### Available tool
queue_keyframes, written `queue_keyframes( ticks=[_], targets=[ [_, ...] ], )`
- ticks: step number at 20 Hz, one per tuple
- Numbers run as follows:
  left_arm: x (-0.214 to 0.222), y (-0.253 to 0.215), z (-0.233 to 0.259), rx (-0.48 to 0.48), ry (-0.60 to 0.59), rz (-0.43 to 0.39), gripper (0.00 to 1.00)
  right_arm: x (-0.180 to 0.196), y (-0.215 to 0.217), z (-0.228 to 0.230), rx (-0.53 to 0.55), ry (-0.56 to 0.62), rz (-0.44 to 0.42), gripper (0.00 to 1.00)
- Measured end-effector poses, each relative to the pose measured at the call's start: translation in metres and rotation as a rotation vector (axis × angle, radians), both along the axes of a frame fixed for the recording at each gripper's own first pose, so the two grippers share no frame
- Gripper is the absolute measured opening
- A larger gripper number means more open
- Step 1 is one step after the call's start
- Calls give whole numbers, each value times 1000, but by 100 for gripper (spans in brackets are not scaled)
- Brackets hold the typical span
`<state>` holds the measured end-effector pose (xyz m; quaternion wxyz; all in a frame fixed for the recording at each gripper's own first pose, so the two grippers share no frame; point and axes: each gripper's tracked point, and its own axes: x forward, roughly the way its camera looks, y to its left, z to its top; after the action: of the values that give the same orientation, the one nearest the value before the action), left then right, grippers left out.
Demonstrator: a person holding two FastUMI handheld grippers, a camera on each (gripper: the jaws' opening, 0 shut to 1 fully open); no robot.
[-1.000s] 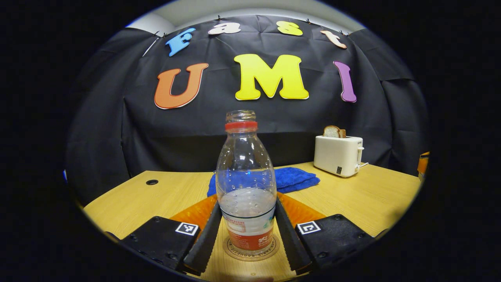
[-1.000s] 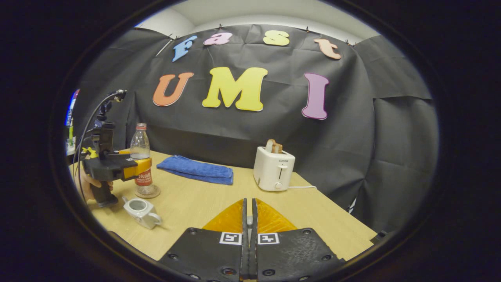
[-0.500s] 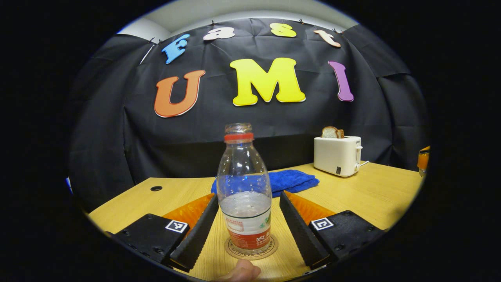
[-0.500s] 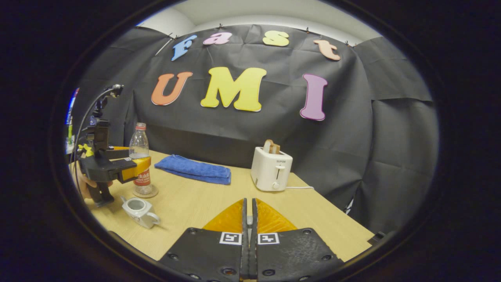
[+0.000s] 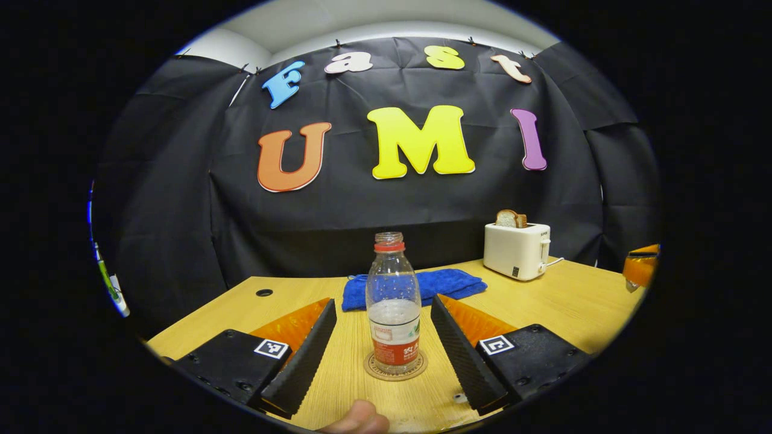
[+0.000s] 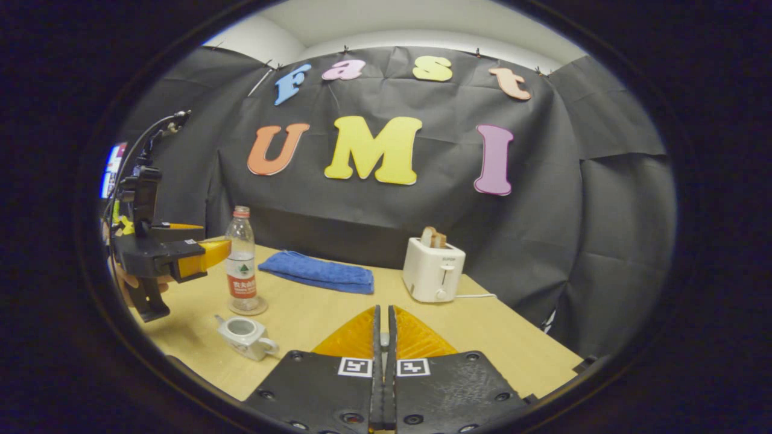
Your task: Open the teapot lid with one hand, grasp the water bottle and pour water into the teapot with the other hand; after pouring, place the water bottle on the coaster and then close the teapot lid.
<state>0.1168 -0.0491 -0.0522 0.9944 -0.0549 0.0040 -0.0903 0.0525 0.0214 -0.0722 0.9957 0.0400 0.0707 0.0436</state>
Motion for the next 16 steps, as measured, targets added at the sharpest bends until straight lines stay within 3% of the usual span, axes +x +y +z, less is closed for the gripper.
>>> queue_keyframes(
  ticks=[7, 10, 16],
  targets=[
    [-61, 59, 14, -4, 17, 76, 98, 4, 74, 3, 64, -19, 163, 0],
    [-71, 66, 32, -57, -3, 52, 99, 9, 105, 0, 62, -27, 223, 1],
    [-83, 82, 35, 5, 0, 67, 98, 19, 156, -20, 100, 3, 325, 1]
  ],
)
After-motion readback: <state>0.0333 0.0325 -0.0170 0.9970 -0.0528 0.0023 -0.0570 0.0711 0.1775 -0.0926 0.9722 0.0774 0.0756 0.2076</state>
